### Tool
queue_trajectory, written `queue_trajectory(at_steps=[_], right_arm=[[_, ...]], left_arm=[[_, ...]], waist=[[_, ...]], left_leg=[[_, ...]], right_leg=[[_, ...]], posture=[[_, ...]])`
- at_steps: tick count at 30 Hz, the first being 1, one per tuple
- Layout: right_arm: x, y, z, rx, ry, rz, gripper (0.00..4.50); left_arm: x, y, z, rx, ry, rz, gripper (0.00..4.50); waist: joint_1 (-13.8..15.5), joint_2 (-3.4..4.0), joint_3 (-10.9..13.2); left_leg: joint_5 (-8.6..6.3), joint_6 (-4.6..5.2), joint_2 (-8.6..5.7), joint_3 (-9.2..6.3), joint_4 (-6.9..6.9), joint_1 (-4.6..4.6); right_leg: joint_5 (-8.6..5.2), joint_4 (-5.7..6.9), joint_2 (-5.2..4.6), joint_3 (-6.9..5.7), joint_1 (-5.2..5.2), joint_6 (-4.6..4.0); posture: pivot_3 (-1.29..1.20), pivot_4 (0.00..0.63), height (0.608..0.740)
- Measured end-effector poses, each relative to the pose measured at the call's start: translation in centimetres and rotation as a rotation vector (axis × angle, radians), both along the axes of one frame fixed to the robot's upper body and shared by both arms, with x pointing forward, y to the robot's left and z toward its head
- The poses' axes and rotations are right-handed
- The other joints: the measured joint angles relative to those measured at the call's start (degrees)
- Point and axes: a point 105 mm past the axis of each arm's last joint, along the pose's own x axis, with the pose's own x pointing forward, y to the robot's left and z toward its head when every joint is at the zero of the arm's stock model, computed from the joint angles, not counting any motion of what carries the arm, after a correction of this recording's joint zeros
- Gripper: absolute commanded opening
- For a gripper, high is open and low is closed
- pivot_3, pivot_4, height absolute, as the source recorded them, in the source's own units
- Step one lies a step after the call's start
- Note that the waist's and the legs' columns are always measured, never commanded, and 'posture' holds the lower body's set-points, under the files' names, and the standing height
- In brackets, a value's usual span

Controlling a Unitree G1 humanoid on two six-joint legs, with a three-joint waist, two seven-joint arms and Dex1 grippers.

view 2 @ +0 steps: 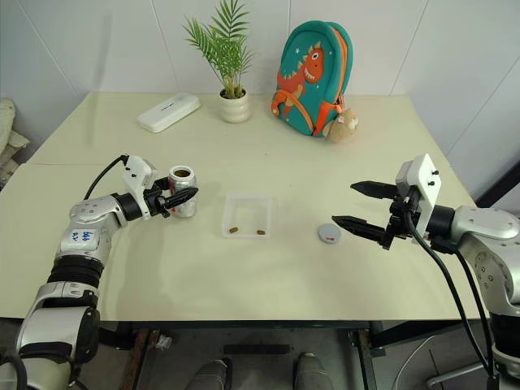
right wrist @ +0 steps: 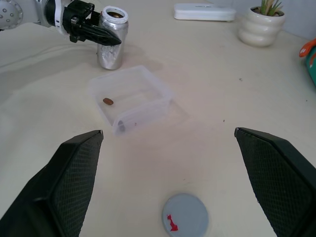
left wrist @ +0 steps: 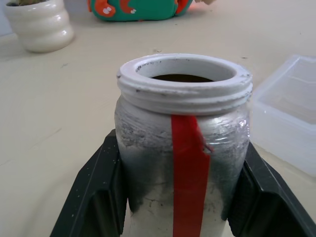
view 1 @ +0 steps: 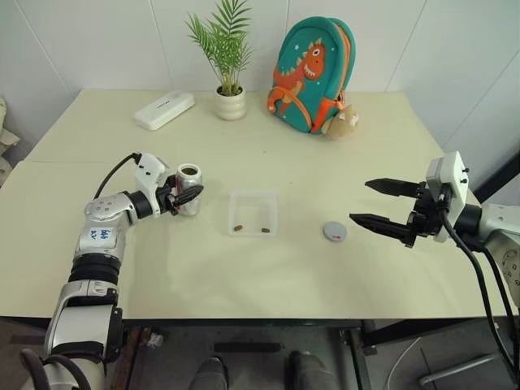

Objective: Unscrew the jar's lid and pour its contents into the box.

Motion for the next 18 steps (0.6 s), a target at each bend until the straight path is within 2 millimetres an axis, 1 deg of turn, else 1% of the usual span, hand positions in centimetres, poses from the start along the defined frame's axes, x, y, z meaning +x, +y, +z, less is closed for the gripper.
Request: queue_trajectory(at_steps=[3,4,5,7,10,14,18], right_arm=[[0.1,-0.1,0.0,0.000,0.000,-0.003,4.48],[0.1,-0.1,0.0,-0.002,0.001,-0.008,4.50],[0.2,-0.2,-0.1,-0.003,0.002,-0.010,4.50],[0.2,-0.2,-0.1,-0.004,0.002,-0.011,4.50],[0.2,-0.2,-0.1,-0.005,0.002,-0.011,4.50],[0.2,-0.2,-0.1,-0.006,0.002,-0.012,4.50],[0.2,-0.2,-0.1,-0.008,0.002,-0.014,4.50]], left_arm=[[0.0,0.2,0.0,-0.027,0.024,0.004,2.45],[0.0,0.2,0.0,-0.042,0.032,0.007,2.78],[0.0,0.3,0.1,-0.058,0.037,0.008,2.91],[0.0,0.3,0.3,-0.074,0.034,0.007,3.55],[-0.2,0.1,1.2,-0.100,0.010,-0.003,4.43],[-0.4,0.5,1.7,-0.142,-0.005,0.009,4.47],[-1.1,0.8,0.8,-0.132,-0.003,0.010,4.47]], waist=[[0.00,0.00,0.00],[-0.02,0.00,0.00],[-0.08,0.00,0.00],[-0.13,0.00,0.00],[-0.10,0.00,0.00],[-0.15,0.00,0.00],[-0.11,0.00,0.00]], left_leg=[[0.00,0.01,0.00,0.00,0.00,0.00],[0.00,0.01,0.00,0.00,0.00,0.00],[0.00,0.01,0.00,0.00,0.00,0.00],[0.00,0.01,0.00,0.00,0.00,0.00],[0.00,0.01,0.00,0.00,0.00,0.00],[0.00,0.01,0.00,0.00,-0.01,0.00],[-0.01,0.01,0.00,0.00,-0.02,-0.01]], right_leg=[[0.00,-0.02,0.00,0.00,0.00,0.00],[0.00,-0.02,0.00,0.00,0.00,0.00],[0.00,-0.03,0.00,0.00,0.00,0.00],[0.00,-0.03,0.00,0.00,0.00,0.00],[0.00,-0.05,0.00,0.00,0.00,0.00],[0.00,-0.06,0.00,0.00,0.00,0.00],[0.00,-0.09,0.00,0.00,-0.01,0.00]], posture=[[0.00,0.150,0.740],[0.00,0.150,0.740],[0.00,0.150,0.740],[0.00,0.150,0.740],[0.00,0.150,0.740],[0.00,0.150,0.740],[0.00,0.150,0.740]])
